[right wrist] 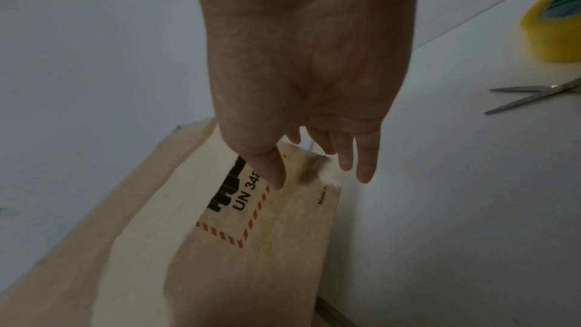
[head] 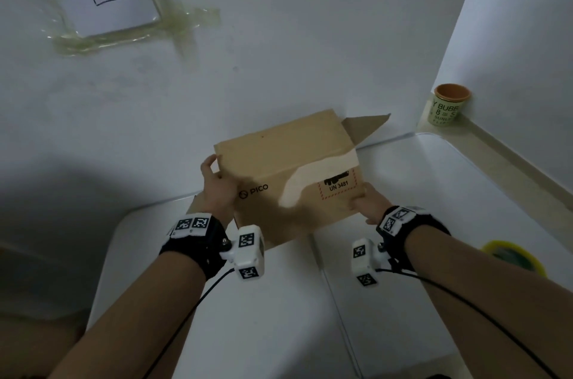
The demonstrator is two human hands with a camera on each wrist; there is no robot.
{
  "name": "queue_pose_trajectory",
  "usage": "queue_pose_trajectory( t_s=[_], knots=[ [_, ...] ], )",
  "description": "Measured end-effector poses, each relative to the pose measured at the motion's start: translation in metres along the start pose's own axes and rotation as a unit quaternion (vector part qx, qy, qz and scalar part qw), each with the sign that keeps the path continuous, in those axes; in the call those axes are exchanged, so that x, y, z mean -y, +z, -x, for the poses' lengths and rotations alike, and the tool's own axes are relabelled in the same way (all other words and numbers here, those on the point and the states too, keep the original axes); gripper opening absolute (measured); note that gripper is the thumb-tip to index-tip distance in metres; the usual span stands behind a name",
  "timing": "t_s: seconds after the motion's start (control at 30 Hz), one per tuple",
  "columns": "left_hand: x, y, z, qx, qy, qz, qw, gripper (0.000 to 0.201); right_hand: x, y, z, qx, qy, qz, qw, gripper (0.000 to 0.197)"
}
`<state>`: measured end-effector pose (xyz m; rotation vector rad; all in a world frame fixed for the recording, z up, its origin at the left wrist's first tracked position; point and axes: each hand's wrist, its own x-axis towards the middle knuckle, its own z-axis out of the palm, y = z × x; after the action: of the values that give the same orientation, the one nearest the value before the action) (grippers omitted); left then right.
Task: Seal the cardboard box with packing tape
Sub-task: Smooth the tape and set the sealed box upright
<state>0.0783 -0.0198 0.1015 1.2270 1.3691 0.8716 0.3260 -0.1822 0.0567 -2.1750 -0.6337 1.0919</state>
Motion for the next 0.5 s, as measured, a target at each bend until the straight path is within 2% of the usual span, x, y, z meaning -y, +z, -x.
queue_pose_trajectory(
  t_s=[0.07,0.1,0.13,0.2,0.27,0.37,0.4,0.43,0.5],
  knots=[
    [0.005,0.001,-0.004,0.0,0.01,0.021,1.0,0.08,0.002,-0.004,0.002,-0.016,-0.003,-0.013,1.0,0.053],
    [0.006,0.001,-0.004,0.006,0.015,0.027,0.999,0.081,0.003,-0.006,0.004,-0.025,-0.004,-0.021,0.999,0.052],
    [0.009,0.002,-0.005,0.019,0.017,0.02,0.999,0.077,0.004,-0.007,0.005,-0.034,-0.002,-0.036,0.999,0.052],
    [0.019,0.004,-0.001,0.047,0.009,0.002,0.999,0.053,0.005,-0.01,0.005,-0.05,-0.006,-0.073,0.996,0.057],
    [0.036,0.007,0.007,0.052,-0.003,0.006,0.999,0.031,0.003,-0.011,0.002,-0.07,-0.016,-0.137,0.988,0.07],
    [0.074,0.007,0.009,0.026,-0.037,-0.018,0.999,0.029,-0.002,-0.017,-0.001,-0.084,0.0,-0.277,0.957,0.08],
    [0.081,0.006,0.01,0.024,-0.05,-0.029,0.998,0.022,-0.004,-0.019,-0.001,-0.074,0.0,-0.304,0.95,0.08],
    [0.084,0.005,0.009,0.024,-0.057,-0.037,0.997,0.013,-0.003,-0.02,0.001,-0.059,0.001,-0.309,0.949,0.077],
    [0.083,0.005,0.01,0.029,-0.064,-0.033,0.997,0.018,-0.003,-0.018,0.002,-0.034,0.004,-0.298,0.954,0.07]
  ],
)
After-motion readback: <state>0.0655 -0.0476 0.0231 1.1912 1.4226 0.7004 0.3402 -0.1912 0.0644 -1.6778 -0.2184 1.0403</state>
